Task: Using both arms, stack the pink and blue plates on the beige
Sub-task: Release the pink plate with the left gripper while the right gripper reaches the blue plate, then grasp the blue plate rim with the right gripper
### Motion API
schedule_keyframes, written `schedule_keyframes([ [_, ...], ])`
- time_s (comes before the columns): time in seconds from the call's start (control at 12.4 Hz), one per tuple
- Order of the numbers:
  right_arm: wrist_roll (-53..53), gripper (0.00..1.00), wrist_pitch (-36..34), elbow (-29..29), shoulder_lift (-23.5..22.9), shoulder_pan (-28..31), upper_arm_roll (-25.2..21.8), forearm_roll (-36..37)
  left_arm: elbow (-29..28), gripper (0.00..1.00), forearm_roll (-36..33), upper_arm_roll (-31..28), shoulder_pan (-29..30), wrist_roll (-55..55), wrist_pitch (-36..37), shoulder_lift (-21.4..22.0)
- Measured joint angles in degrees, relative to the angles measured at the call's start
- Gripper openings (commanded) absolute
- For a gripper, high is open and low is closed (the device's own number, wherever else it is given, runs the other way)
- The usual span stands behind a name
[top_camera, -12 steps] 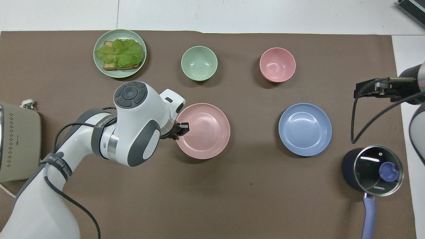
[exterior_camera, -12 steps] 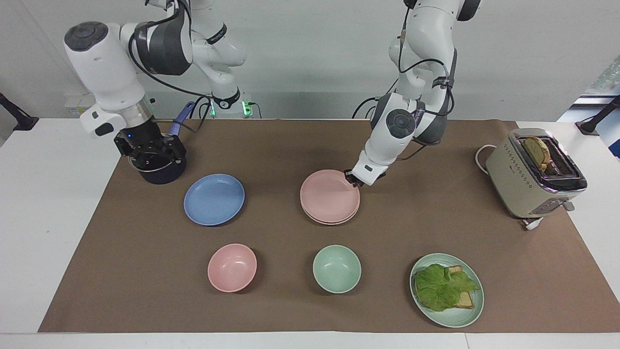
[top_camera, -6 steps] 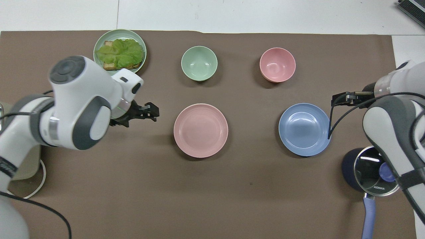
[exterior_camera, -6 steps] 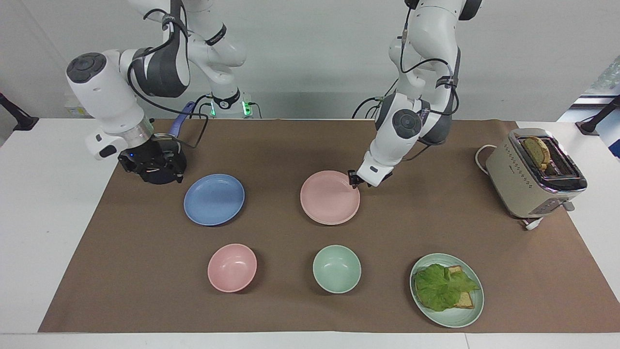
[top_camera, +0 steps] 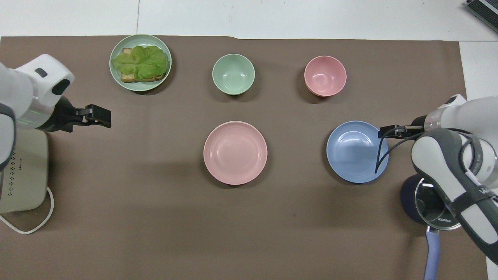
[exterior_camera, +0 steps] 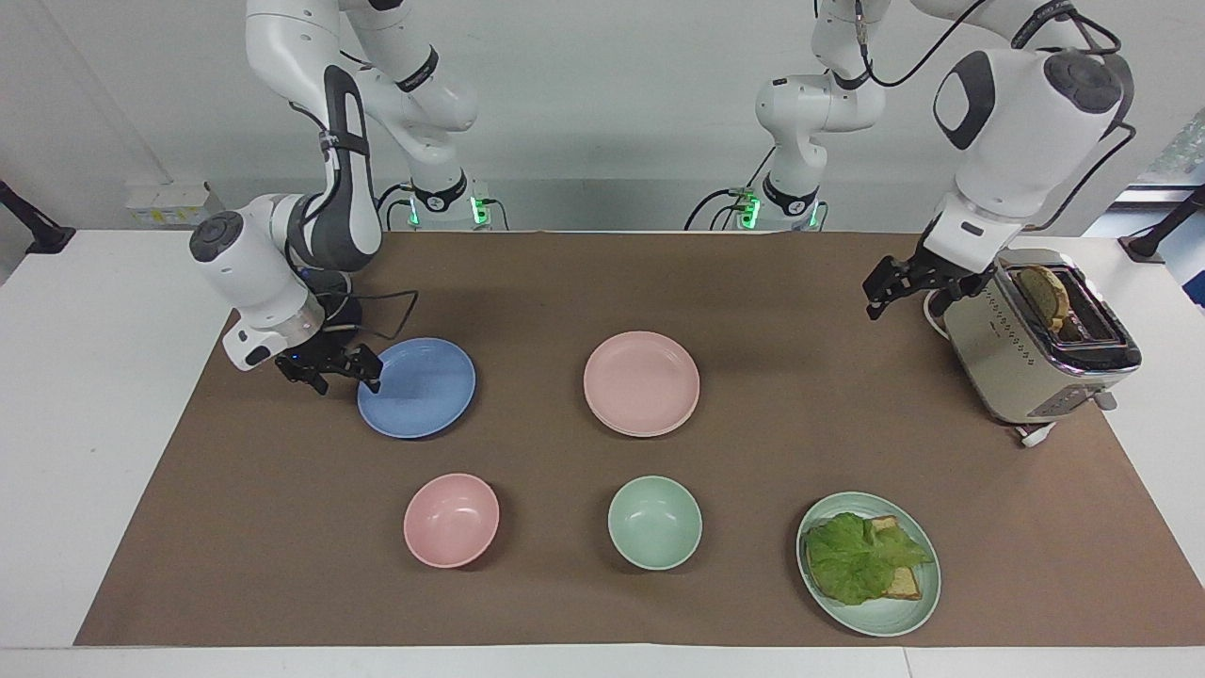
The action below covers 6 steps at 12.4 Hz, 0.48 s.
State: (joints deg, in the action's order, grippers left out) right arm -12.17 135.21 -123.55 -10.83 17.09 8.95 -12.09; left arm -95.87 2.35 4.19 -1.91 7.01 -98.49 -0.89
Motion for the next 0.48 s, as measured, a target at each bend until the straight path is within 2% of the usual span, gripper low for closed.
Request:
schedule_keyframes([
  [0.16, -2.9, 0.85, 1.1, -1.9, -0.7, 0.4, 0.0, -3.5, 2.2, 1.0, -0.3, -0.6, 0.1, -0.4, 2.0, 1.2],
  [0.48, -3.0, 0.74, 1.1, -2.8, -0.8, 0.4, 0.0, -3.9, 2.5, 1.0, -0.3, -1.1, 0.1, -2.2, 4.5, 3.6],
])
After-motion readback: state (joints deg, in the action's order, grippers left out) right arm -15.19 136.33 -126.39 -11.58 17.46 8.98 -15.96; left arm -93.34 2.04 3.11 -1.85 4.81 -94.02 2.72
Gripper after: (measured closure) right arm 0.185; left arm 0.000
